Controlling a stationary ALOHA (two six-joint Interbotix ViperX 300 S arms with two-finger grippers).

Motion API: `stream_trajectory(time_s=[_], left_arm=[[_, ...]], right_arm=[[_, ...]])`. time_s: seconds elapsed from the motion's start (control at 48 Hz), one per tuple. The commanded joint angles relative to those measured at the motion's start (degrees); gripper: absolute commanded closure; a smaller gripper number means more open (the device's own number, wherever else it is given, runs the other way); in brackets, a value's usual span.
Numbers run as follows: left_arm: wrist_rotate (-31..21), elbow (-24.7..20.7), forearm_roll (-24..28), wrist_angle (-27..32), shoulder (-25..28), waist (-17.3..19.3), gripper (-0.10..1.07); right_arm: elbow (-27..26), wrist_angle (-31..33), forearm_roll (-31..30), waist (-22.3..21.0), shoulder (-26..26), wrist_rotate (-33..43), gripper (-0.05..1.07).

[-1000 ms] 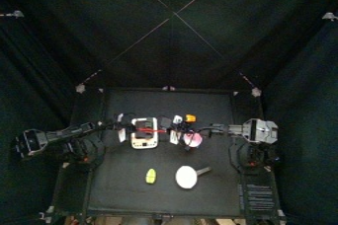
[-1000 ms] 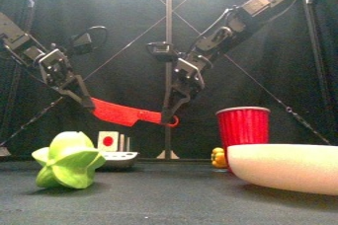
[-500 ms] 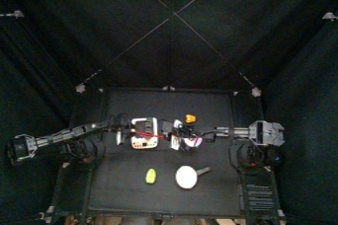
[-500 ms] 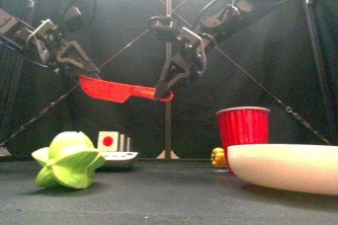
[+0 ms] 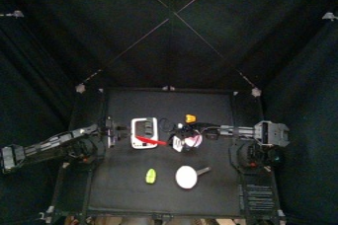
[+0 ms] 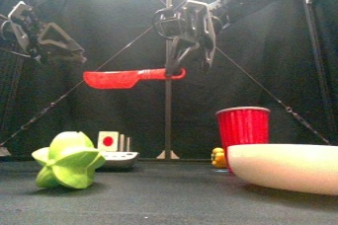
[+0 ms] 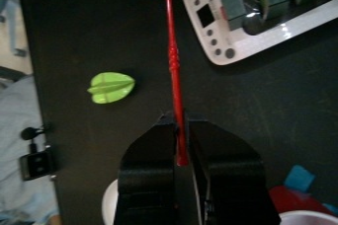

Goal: Place knife in cup

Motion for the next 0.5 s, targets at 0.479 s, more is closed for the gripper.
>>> stream_trajectory(time_s=[0.479], left_arm=[[-0.9, -0.4, -1.1, -0.1, -0.1, -1.3, 0.25]], right_arm=[[-7.6, 30.8, -10.0, -1.2, -5.2, 27.6, 0.68]])
